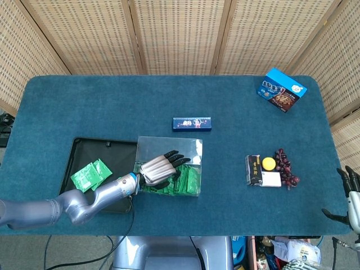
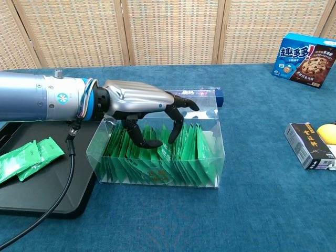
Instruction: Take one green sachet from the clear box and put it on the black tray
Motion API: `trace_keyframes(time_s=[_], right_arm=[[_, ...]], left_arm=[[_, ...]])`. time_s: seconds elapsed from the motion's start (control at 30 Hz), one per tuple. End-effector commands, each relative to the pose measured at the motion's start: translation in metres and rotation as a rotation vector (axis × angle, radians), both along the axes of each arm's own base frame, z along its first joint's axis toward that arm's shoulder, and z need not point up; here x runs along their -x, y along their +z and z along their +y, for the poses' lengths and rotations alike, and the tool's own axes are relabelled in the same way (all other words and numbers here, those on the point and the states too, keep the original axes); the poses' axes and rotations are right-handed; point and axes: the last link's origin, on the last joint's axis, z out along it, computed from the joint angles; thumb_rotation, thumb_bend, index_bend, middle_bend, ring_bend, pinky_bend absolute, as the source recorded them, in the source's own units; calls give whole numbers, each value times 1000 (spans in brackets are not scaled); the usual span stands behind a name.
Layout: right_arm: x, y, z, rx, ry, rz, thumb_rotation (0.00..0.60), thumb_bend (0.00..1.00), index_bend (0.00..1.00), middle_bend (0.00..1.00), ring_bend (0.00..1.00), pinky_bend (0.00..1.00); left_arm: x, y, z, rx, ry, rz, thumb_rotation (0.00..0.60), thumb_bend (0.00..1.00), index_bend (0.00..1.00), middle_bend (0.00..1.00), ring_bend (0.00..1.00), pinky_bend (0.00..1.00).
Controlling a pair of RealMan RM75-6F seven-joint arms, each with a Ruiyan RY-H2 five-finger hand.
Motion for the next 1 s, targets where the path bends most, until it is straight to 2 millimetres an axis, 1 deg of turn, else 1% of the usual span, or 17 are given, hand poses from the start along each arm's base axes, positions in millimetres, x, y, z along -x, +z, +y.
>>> trace_keyframes(time_s=[0.03,0.27,0.47,1.0], right_arm=[[0,0,0,0,0,0,600,0,0,0,0,0],[0,0,0,0,-1,-1,600,0,0,0,0,0],[0,0,0,-1,1,-2,600,0,0,0,0,0],[0,-1,0,-4,-1,-2,600,0,0,0,0,0]], left_arm=[[0,0,0,-2,0,-2,600,450,478,0,0,0],[2,3,2,-17,-7,-10,600,448,478,0,0,0],[5,5,2,-32,-25,6,600,409,478,0,0,0],[5,1,2,-38,-31,9,600,412,478,0,0,0]])
